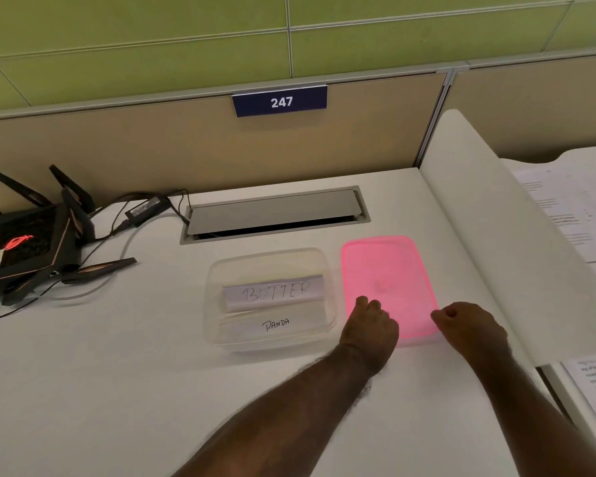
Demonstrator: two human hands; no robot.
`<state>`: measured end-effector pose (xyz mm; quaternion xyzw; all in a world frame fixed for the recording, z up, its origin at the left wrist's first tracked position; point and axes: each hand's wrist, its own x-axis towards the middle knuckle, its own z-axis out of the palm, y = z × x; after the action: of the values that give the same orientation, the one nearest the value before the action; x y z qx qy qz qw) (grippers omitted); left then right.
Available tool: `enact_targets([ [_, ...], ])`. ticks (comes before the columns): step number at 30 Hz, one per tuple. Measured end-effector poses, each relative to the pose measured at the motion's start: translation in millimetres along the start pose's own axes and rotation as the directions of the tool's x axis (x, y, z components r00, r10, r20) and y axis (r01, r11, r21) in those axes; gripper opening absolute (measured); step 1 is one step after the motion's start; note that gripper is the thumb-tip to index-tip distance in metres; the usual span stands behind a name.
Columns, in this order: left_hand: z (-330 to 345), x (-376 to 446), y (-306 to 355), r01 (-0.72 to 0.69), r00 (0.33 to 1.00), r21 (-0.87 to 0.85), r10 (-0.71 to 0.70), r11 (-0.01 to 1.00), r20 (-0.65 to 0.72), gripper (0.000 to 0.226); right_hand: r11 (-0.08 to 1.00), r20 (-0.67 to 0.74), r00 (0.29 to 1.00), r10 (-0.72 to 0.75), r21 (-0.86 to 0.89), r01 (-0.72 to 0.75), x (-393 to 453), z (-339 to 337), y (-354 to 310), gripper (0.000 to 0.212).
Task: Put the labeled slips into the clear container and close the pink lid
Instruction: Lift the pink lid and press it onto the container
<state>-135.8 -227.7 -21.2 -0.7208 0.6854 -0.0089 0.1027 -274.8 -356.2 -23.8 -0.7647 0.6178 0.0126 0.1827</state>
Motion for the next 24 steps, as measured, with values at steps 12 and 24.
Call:
enact_targets([
  [12,-79.2,-6.5,-47.7,0.079,0.853,-0.385,-0.262,0.919,-0.451,0.018,0.573,-0.28,0.959,-0.034,0.781,0.249,-9.2,-66.0,-34.4,0.037],
  [24,-77.6,-109.1,-150.3,0.111,0.769,-0.976,-0.606,-0.187,0.203,0.009,0.698,-0.078,0.987,-0.141,0.699,0.154,-2.9,-32.2,-108.9,0.052],
])
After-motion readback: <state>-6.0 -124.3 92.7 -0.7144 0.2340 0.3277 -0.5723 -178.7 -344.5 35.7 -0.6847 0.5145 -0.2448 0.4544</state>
